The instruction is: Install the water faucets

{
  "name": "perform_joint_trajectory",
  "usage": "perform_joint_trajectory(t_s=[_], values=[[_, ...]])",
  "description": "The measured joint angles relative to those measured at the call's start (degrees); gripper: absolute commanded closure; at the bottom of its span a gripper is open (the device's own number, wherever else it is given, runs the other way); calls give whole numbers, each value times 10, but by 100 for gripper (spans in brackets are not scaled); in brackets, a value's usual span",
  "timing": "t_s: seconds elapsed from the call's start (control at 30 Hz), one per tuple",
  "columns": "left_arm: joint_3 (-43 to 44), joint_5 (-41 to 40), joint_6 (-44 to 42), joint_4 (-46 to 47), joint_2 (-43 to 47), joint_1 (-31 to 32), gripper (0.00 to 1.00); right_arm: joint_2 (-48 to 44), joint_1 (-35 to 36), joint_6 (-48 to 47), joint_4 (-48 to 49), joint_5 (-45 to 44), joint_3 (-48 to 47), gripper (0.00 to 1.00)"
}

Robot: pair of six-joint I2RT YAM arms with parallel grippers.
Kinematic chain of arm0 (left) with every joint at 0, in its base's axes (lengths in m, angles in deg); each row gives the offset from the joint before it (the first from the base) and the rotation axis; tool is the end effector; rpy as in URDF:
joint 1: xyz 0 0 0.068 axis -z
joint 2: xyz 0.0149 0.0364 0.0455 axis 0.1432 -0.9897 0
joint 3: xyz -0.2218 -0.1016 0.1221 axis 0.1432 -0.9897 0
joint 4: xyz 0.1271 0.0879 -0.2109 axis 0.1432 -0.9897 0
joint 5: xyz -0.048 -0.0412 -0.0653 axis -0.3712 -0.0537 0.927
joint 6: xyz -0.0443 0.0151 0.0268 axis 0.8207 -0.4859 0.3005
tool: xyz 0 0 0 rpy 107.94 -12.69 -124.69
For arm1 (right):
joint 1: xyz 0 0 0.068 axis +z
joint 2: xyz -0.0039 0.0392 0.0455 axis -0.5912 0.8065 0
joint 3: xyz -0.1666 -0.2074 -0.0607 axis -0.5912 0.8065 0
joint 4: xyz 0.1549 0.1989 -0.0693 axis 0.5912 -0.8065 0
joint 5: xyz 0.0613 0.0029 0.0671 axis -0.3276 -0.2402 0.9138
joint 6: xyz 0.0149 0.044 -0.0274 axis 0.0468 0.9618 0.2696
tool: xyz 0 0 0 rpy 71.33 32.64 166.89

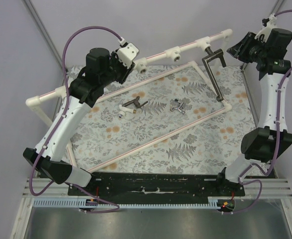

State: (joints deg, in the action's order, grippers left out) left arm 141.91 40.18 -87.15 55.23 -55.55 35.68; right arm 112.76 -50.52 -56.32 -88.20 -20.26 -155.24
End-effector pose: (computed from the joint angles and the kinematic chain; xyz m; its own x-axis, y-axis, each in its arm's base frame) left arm 0.2764 -0.1460 0.4694 -0.0202 0.4693 -0.8828 0.5686 0.7317 0.3760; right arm 0.3793 -0.0790 0.4476 -0.4058 0.3845 -0.8291 -0.0862 0.8870 0.4536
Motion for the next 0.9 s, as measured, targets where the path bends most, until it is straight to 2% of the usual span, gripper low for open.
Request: perform_joint_trajectory(t_s=[0.17,0.33,0.57,0.9], values=[[0,0,0,0,0,0,98,-54,-1,11,42,21,2,54],[0,0,0,0,0,0,98,-83,11,28,80,42,13,56],[0,0,1,-1,0,0,98,-70,17,50,90,53,79,65],[0,1,2,-2,1,0,98,-57,31,67,107,62,147,65]])
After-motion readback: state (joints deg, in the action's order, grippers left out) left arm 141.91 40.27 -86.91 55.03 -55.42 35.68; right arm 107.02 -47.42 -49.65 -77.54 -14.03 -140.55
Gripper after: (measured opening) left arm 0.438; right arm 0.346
